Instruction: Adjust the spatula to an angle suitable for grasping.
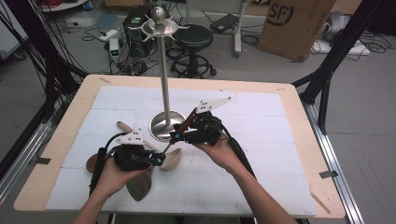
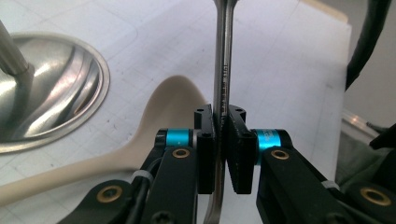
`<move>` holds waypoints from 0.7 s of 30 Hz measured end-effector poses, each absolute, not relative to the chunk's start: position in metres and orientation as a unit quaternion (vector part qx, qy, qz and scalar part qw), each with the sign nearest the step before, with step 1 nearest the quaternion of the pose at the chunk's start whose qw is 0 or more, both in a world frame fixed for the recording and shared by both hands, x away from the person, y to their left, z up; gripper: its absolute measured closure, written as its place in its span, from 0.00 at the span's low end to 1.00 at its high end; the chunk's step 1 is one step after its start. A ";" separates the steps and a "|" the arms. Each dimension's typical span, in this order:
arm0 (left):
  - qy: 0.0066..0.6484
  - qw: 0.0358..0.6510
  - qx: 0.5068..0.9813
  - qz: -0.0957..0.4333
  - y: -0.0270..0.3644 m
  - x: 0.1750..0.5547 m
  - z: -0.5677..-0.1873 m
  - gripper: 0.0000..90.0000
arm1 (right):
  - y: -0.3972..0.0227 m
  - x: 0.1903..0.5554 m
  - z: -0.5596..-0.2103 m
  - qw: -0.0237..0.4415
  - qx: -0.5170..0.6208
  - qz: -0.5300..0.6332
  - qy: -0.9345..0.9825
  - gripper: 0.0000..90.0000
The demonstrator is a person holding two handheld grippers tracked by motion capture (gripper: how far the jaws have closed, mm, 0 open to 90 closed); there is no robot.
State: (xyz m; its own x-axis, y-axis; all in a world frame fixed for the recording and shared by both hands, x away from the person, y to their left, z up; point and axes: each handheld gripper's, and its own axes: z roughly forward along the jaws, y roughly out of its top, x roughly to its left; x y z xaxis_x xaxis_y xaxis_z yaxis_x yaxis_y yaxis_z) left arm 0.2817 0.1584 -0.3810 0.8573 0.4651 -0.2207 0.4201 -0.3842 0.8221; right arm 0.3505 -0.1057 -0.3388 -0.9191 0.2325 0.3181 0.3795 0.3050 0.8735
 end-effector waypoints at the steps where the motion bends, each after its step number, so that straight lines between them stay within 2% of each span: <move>1: 0.268 0.493 0.827 0.022 0.161 0.282 -0.380 0.88 | -0.106 0.351 -0.336 0.071 -0.191 -0.559 -0.804 0.70; 5: 0.267 0.507 0.819 0.024 0.171 0.281 -0.377 0.78 | -0.105 0.351 -0.324 0.094 -0.181 -0.572 -0.794 0.76; 11: 0.270 0.523 0.808 0.029 0.179 0.278 -0.373 0.65 | -0.101 0.351 -0.304 0.098 -0.165 -0.586 -0.787 0.80; 17: 0.264 0.524 0.809 0.027 0.179 0.277 -0.373 0.60 | -0.090 0.351 -0.289 0.089 -0.151 -0.591 -0.787 0.81; 21: 0.262 0.527 0.808 0.026 0.181 0.277 -0.372 0.53 | -0.082 0.350 -0.277 0.084 -0.143 -0.593 -0.788 0.81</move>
State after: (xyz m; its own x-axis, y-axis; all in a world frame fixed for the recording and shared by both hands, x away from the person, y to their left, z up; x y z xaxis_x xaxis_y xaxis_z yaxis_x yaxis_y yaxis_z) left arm 0.2771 0.1812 -0.3718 0.8618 0.4499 -0.2344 0.3959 -0.3076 0.8652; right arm 0.3503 -0.0823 -0.2769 -0.9451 0.1257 0.3016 0.3246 0.2555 0.9107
